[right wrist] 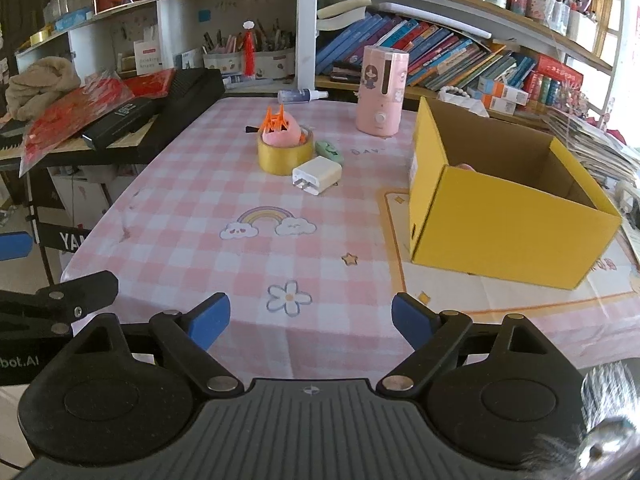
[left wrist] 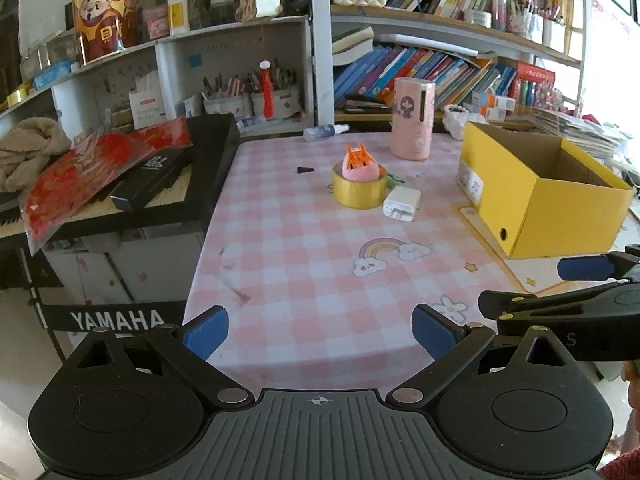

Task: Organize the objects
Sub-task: 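Grasp the pink spiky toy with the left tool while the right tool grasps the white charger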

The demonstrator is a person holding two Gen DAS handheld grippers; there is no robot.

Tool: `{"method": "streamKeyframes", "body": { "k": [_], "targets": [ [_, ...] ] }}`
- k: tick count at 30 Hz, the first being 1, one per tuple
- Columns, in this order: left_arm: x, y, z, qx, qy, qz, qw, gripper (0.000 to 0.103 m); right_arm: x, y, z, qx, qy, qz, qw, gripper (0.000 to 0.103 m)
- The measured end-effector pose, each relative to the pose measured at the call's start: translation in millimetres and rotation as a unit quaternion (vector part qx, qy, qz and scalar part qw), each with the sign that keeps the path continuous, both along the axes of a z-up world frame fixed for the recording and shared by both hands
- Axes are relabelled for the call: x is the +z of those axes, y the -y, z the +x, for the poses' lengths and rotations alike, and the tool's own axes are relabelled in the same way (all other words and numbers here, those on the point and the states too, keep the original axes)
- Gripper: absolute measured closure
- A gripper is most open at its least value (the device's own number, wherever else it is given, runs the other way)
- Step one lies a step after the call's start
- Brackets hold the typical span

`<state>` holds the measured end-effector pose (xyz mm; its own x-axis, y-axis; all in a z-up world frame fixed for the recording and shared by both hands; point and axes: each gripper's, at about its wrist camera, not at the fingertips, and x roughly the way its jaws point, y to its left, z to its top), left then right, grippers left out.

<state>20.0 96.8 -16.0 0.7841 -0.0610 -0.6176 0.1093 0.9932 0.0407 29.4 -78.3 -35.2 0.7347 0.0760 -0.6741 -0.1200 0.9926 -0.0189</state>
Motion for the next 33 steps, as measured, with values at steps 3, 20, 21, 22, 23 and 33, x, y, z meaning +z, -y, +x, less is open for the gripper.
{"method": "streamKeyframes", "body": {
  "k": [3, 20, 21, 22, 23, 33],
  "targets": [
    [-2, -1, 17, 0.008, -0.004, -0.004, 0.9999, 0.003, 0, -1, 17, 0.006, -0.001, -0.001, 1.0, 0.016],
    [-7, 9, 104, 0.027, -0.021, -0.025, 0.9991, 0.0, 0, 4, 127, 0.038, 0.006, 0.001, 0.999, 0.029],
    [-8, 9, 108, 0.028, -0.023, -0.026, 0.999, 0.0, -1, 4, 133, 0.039, 0.005, 0.001, 0.999, 0.031],
    [-8, 10, 112, 0.03, -0.025, -0.026, 0.9989, 0.0, -2, 4, 140, 0.04, 0.003, 0.002, 0.999, 0.032],
    [-9, 10, 117, 0.033, -0.027, -0.025, 0.9988, 0.0, -2, 4, 146, 0.042, 0.001, 0.005, 0.999, 0.034],
    [-12, 8, 157, 0.07, -0.037, -0.034, 0.9963, 0.0, -30, 5, 212, 0.043, -0.04, 0.015, 0.998, 0.034]
  ]
}}
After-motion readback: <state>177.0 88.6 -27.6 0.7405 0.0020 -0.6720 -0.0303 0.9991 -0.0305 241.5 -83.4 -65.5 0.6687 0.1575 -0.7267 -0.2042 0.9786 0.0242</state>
